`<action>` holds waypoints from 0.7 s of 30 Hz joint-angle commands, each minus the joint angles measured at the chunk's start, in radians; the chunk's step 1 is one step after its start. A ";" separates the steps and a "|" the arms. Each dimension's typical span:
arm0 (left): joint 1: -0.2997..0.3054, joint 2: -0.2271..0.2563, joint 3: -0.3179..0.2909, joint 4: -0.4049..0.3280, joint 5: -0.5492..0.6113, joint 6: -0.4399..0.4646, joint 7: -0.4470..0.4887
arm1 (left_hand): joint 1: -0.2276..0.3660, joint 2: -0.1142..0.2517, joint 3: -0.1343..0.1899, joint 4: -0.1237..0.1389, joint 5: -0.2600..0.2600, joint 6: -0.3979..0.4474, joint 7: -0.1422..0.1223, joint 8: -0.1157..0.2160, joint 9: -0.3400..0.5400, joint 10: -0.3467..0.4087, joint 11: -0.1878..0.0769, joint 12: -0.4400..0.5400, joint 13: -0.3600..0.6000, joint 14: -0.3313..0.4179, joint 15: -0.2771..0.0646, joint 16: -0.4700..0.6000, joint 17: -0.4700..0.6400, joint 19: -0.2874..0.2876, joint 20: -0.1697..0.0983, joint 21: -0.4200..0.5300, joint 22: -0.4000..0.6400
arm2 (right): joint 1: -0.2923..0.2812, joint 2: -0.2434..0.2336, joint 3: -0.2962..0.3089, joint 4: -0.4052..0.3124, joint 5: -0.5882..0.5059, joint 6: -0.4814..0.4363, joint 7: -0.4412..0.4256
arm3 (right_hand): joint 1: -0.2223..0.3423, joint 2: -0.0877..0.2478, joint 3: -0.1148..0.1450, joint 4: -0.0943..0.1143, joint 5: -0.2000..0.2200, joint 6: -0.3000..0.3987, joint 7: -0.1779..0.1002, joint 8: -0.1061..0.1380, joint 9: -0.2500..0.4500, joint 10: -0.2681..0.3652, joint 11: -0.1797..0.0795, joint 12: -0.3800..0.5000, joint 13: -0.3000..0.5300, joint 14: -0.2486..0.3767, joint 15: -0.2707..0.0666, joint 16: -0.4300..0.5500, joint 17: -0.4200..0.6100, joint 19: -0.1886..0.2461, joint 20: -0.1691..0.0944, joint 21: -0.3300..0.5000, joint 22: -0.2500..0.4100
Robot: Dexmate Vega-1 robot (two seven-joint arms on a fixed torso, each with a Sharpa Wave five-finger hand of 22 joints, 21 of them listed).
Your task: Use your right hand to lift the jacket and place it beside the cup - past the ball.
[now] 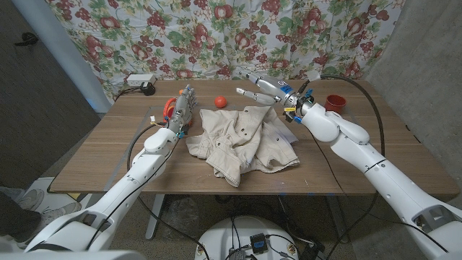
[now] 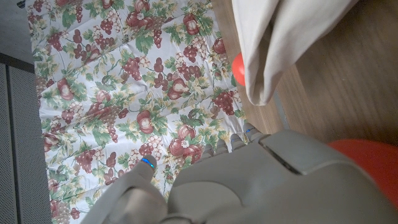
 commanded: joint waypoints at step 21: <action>-0.006 -0.002 0.002 0.013 -0.004 0.003 -0.006 | 0.003 0.125 -0.002 -0.003 0.007 -0.203 -0.006 -0.001 0.004 -0.228 0.004 0.002 0.004 -0.229 0.000 0.007 0.002 -0.126 0.013 0.000 0.002 | 0.051 -0.046 -0.093 -0.028 -0.103 -0.047 0.030 | -0.008 0.005 0.006 0.002 -0.006 -0.012 -0.018 -0.007 0.002 -0.015 0.007 -0.004 0.006 -0.002 0.000 0.001 0.003 0.013 0.015 -0.002 0.003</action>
